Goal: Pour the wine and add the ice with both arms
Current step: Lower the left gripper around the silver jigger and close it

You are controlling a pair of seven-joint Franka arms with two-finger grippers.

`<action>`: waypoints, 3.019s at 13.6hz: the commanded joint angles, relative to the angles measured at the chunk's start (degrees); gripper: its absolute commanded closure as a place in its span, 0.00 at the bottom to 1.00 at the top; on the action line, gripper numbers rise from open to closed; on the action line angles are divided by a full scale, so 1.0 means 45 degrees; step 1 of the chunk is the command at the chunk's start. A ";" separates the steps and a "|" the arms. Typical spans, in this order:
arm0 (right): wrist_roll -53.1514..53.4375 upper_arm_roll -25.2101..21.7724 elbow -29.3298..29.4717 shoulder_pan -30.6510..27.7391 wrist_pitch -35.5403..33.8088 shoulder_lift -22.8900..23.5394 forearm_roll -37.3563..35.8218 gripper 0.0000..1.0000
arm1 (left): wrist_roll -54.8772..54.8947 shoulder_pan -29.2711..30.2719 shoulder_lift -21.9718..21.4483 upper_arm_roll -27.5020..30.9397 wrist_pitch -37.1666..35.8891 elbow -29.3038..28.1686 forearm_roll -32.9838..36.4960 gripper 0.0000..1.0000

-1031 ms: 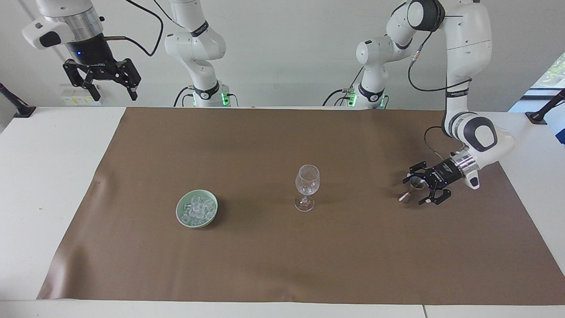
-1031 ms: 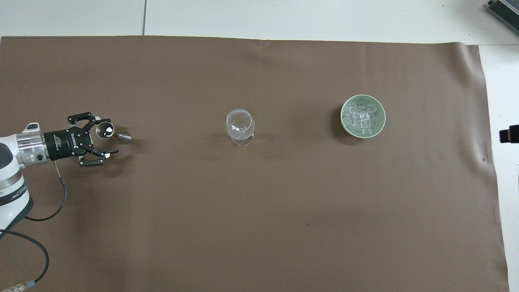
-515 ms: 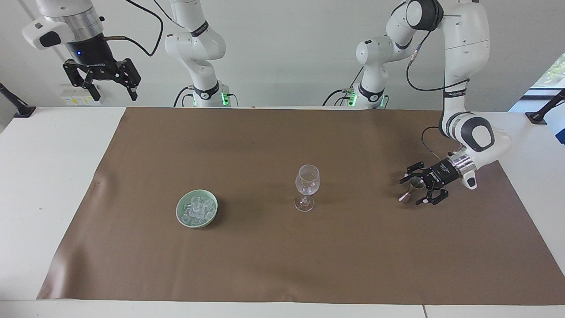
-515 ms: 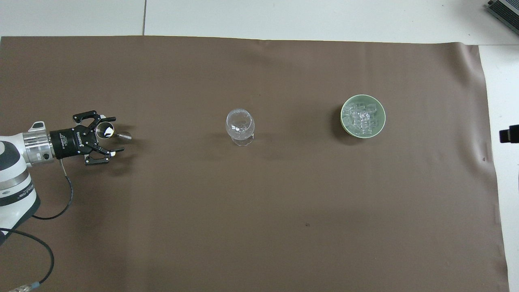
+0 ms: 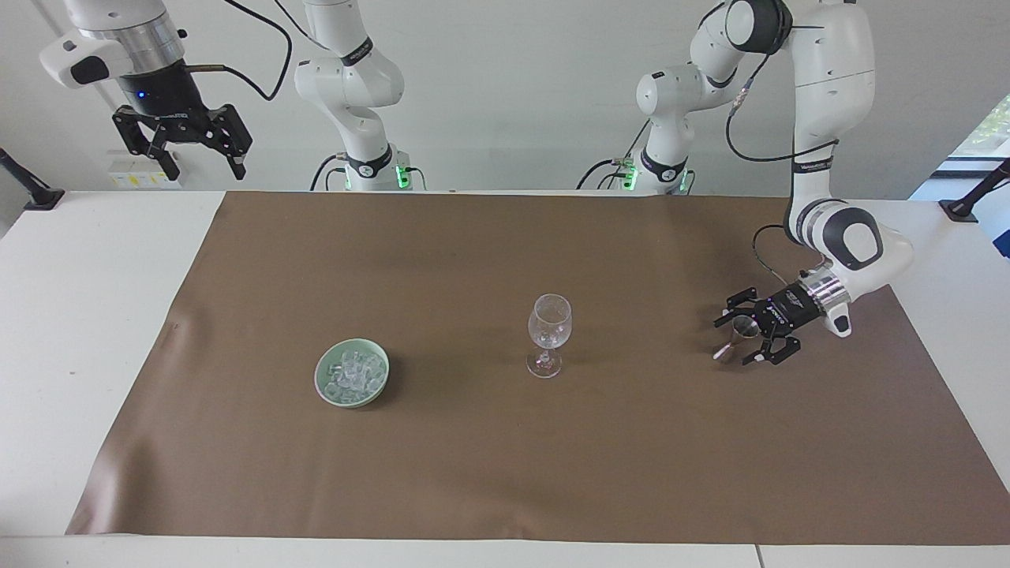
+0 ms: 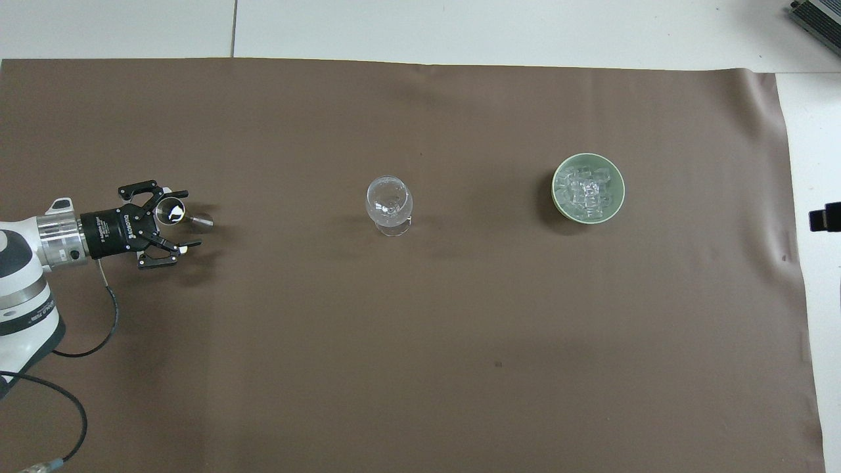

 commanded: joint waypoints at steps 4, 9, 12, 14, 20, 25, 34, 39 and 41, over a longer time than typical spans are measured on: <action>-0.0200 -0.0042 -0.0095 -0.0017 -0.0100 -0.0110 0.0246 0.00 | 0.0229 -0.0138 -0.0382 0.0083 0.0308 -0.0460 -0.0338 0.23; -0.0200 -0.0042 -0.0095 -0.0017 -0.0100 -0.0110 0.0246 0.00 | 0.0209 -0.0157 -0.0382 0.0102 0.0327 -0.0460 -0.0338 0.31; -0.0200 -0.0042 -0.0095 -0.0017 -0.0100 -0.0110 0.0246 0.00 | 0.0209 -0.0157 -0.0382 0.0102 0.0347 -0.0460 -0.0357 0.36; -0.0200 -0.0042 -0.0095 -0.0017 -0.0100 -0.0110 0.0246 0.00 | 0.0209 -0.0138 -0.0382 0.0102 0.0386 -0.0460 -0.0358 0.38; -0.0200 -0.0042 -0.0095 -0.0017 -0.0100 -0.0110 0.0246 0.00 | 0.0209 -0.0157 -0.0382 0.0102 0.0386 -0.0460 -0.0358 0.48; -0.0200 -0.0042 -0.0095 -0.0017 -0.0100 -0.0110 0.0246 0.00 | 0.0209 -0.0138 -0.0382 0.0102 0.0386 -0.0460 -0.0397 0.54; -0.0200 -0.0042 -0.0095 -0.0017 -0.0100 -0.0110 0.0246 0.00 | 0.0190 -0.0138 -0.0382 0.0102 0.0366 -0.0460 -0.0397 0.70; -0.0200 -0.0042 -0.0095 -0.0017 -0.0100 -0.0110 0.0246 0.00 | 0.0190 -0.0138 -0.0382 0.0083 0.0366 -0.0460 -0.0397 0.82; -0.0200 -0.0042 -0.0095 -0.0017 -0.0100 -0.0110 0.0246 0.00 | 0.0190 -0.0138 -0.0382 0.0102 0.0366 -0.0460 -0.0397 0.88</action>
